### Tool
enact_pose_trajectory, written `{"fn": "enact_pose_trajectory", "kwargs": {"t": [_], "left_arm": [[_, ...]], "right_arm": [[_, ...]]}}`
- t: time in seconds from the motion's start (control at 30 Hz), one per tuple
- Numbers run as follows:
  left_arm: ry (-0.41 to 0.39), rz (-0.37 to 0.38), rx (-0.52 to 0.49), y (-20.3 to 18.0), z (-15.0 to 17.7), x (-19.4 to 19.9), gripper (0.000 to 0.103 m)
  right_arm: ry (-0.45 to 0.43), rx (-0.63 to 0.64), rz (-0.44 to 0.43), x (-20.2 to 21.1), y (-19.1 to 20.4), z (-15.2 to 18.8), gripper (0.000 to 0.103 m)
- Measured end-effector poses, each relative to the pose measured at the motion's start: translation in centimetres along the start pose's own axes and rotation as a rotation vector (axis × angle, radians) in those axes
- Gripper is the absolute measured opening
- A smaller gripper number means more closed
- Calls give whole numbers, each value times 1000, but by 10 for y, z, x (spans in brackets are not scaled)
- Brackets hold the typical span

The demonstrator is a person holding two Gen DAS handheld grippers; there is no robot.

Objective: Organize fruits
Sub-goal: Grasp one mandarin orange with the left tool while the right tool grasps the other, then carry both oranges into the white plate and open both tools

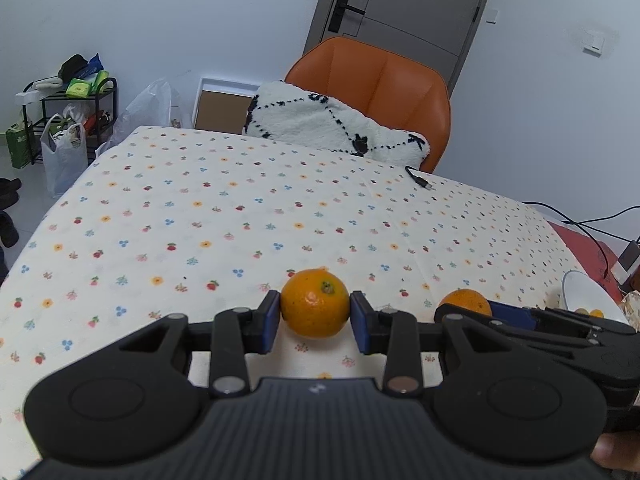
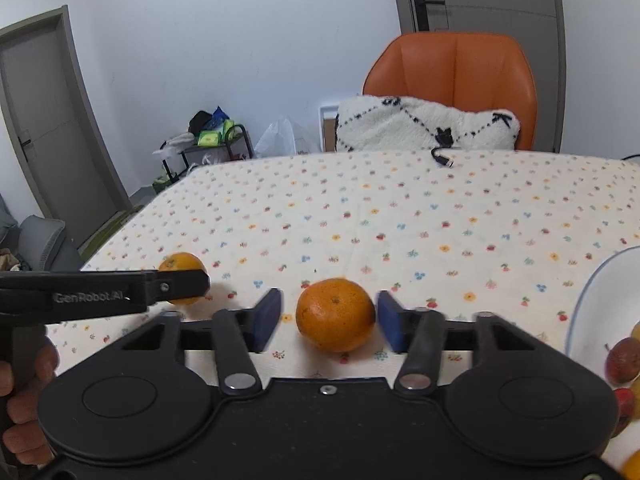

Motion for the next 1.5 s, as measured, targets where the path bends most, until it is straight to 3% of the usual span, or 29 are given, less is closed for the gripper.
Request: {"fn": "enact_pose_trajectory", "kwargs": {"t": [0.77, 1.5], "left_arm": [[-56, 73, -90, -64, 7, 28, 36], [-57, 187, -200, -158, 27, 30, 36]], "right_arm": [[-128, -120, -21, 68, -32, 23, 40], [-229, -239, 86, 141, -105, 63, 40]]}}
Point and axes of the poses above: each gripper's, at about its wrist camera, not at the fingertips, and x roughly against the way its jaws point, y to its left, z to its underside, the point moved 1 cm from there along -x, roughly the way its jaws point, and after that the axes turned 10 degrees about y, right-handed, at the moved point
